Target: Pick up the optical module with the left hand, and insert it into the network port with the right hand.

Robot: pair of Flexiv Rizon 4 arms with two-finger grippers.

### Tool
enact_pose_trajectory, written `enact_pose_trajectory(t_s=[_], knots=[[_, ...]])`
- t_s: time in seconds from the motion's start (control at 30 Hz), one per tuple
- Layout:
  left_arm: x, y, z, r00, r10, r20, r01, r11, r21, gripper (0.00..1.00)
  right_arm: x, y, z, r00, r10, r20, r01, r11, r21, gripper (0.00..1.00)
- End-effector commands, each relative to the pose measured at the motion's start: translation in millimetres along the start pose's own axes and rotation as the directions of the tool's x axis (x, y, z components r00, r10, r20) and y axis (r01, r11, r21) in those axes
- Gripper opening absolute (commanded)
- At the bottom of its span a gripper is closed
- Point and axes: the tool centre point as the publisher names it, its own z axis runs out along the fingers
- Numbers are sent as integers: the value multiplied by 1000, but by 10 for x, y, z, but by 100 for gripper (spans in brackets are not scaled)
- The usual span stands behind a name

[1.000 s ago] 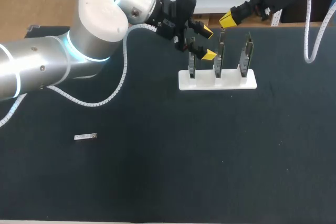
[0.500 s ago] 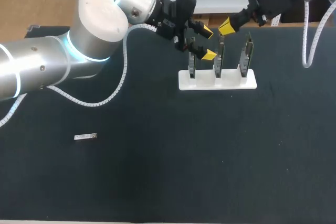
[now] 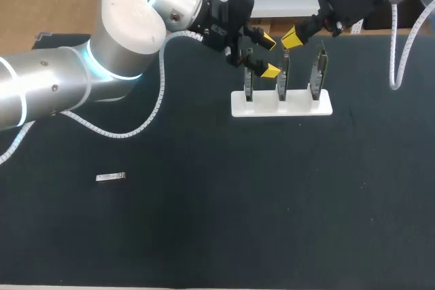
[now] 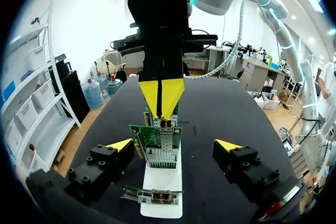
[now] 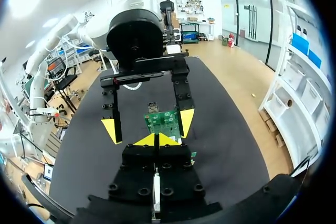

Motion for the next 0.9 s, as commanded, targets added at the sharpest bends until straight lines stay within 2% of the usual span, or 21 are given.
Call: enact_pose_trajectory(t_s=[0.03, 0.3, 0.43, 0.57, 0.77, 0.9], knots=[[-8, 7, 4, 1000, -2, -4, 2, 1000, 0, 100, 55, -12, 64, 1000, 4, -2, -4, 1000, 1, 0], [-8, 7, 4, 1000, -2, -4, 2, 1000, 0, 100, 98, -26, 74, 1000, 19, -10, -19, 1000, 3, 0], [-8, 7, 4, 1000, -2, -4, 2, 1000, 0, 100, 68, -27, 45, 1000, 12, 11, -12, 1000, 11, 0], [-8, 7, 4, 1000, -2, -4, 2, 1000, 0, 100, -40, -26, -51, 999, -8, 52, 7, 1000, 19, 0], [-8, 7, 4, 1000, -2, -4, 2, 1000, 0, 100, -190, -23, -221, 996, -57, 67, 54, 998, 40, 0], [-8, 7, 4, 1000, -2, -4, 2, 1000, 0, 100, -180, -21, -418, 988, -93, 121, 96, 995, -20, 0]])
